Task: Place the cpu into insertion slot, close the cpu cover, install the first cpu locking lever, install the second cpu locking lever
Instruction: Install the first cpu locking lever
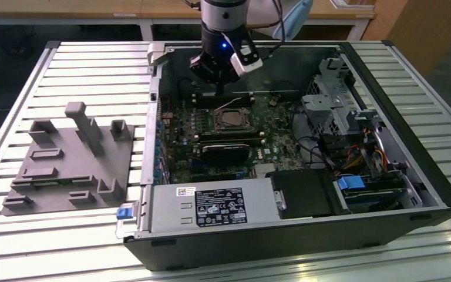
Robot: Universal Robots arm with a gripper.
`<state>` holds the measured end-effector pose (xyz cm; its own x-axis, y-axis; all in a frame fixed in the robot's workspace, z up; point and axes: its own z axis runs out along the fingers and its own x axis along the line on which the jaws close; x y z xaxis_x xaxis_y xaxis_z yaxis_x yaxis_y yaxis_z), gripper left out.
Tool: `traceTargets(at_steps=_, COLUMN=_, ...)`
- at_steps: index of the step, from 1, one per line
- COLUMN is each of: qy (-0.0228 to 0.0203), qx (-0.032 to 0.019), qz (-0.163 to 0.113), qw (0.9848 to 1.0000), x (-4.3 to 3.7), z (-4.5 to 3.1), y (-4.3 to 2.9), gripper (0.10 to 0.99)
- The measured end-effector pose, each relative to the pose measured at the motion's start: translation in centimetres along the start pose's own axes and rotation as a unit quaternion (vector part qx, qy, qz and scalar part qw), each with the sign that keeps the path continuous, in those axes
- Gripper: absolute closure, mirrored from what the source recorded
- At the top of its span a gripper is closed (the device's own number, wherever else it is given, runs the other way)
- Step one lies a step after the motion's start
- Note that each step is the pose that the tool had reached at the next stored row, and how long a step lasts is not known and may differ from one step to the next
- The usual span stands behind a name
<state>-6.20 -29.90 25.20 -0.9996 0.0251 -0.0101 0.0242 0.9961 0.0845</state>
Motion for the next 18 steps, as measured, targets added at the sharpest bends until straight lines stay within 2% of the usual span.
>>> traceTargets(at_steps=2, qy=-0.0001, qx=-0.008, qz=-0.001, qw=1.0, x=0.0, z=0.06, y=0.0, gripper=0.98)
traceTargets(at_steps=4, qy=-0.0007, qx=-0.0122, qz=-0.002, qw=0.9999, x=-0.01, z=0.15, y=-0.02, gripper=0.98)
traceTargets(at_steps=9, qy=-0.0003, qx=-0.0122, qz=-0.007, qw=0.9999, x=-0.42, z=0.67, y=-0.06, gripper=0.98)
traceTargets(at_steps=13, qy=0.0017, qx=-0.0124, qz=-0.029, qw=0.9995, x=-0.5, z=0.99, y=-0.09, gripper=0.98)
traceTargets(at_steps=18, qy=0.0017, qx=-0.0124, qz=-0.029, qw=0.9995, x=-1.25, z=1.34, y=-0.09, gripper=0.98)
